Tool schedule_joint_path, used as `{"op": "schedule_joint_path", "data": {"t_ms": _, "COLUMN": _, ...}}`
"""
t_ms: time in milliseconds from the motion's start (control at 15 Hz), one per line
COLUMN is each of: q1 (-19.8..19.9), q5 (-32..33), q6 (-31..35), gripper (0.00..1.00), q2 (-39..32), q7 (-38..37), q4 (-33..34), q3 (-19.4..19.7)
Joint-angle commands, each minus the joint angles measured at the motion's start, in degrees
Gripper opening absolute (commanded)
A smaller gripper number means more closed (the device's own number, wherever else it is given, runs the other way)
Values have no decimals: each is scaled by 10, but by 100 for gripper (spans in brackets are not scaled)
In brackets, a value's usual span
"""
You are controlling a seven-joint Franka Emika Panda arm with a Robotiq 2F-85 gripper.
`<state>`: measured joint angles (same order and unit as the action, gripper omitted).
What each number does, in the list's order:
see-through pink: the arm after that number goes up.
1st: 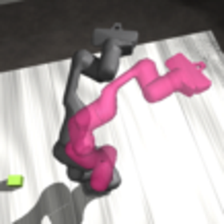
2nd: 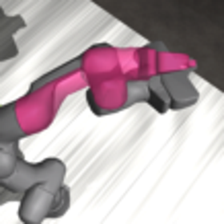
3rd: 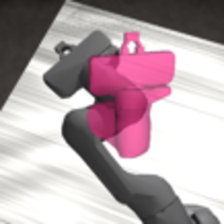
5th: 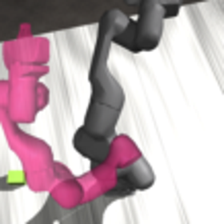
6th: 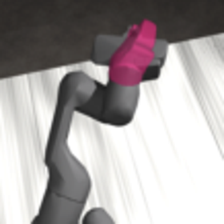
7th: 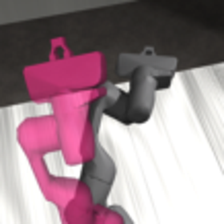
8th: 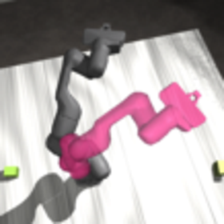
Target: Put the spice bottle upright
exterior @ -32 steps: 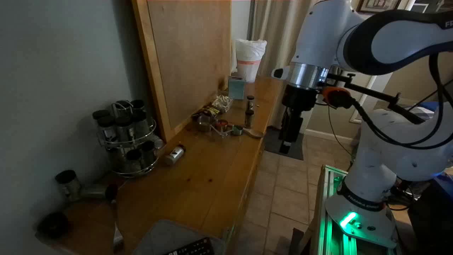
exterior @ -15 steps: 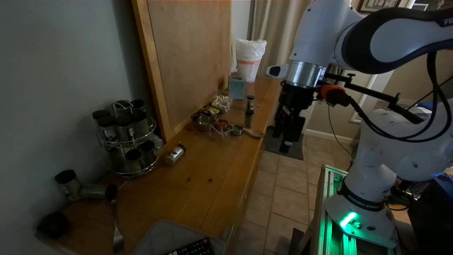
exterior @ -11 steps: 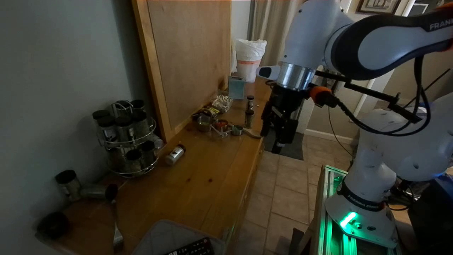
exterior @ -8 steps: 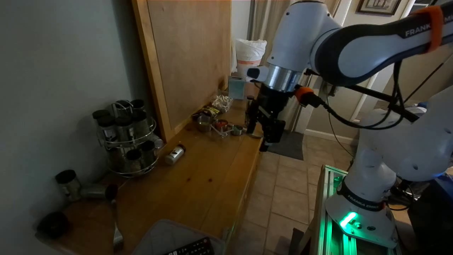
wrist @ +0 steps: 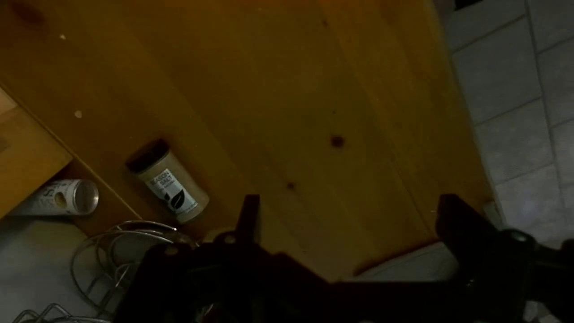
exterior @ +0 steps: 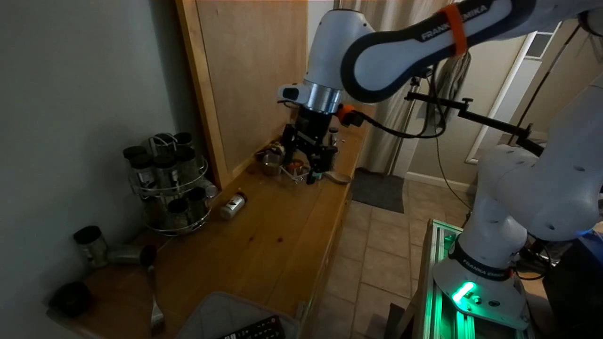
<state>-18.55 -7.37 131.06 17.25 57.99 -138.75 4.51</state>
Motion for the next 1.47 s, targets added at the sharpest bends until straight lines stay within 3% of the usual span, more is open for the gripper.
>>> {"op": "schedule_joint_path", "data": {"t_ms": 0, "q1": 11, "q5": -35, "q6": -9, "gripper": 100, "q2": -127, "q7": 142, "q4": 104, "q3": -5}}
{"op": "schedule_joint_path", "data": {"t_ms": 133, "q1": 30, "q5": -49, "q6": -11, "gripper": 100, "q2": -181, "q7": 205, "q4": 144, "q3": -21}}
{"op": "schedule_joint_path", "data": {"t_ms": 467, "q1": 92, "q5": -38, "q6": 55, "gripper": 100, "q2": -289, "q7": 250, "q4": 220, "q3": -64}}
{"op": "schedule_joint_path", "data": {"t_ms": 533, "q1": 95, "q5": -25, "q6": 38, "gripper": 100, "q2": -246, "q7": 219, "q4": 177, "q3": -74}}
{"op": "schedule_joint_path", "data": {"t_ms": 1200, "q1": 110, "q5": -25, "q6": 42, "gripper": 100, "q2": -257, "q7": 220, "q4": 185, "q3": -90}}
{"op": "schedule_joint_path", "data": {"t_ms": 1400, "q1": 127, "q5": -89, "q6": 83, "gripper": 100, "q2": -277, "q7": 320, "q4": 195, "q3": -112}}
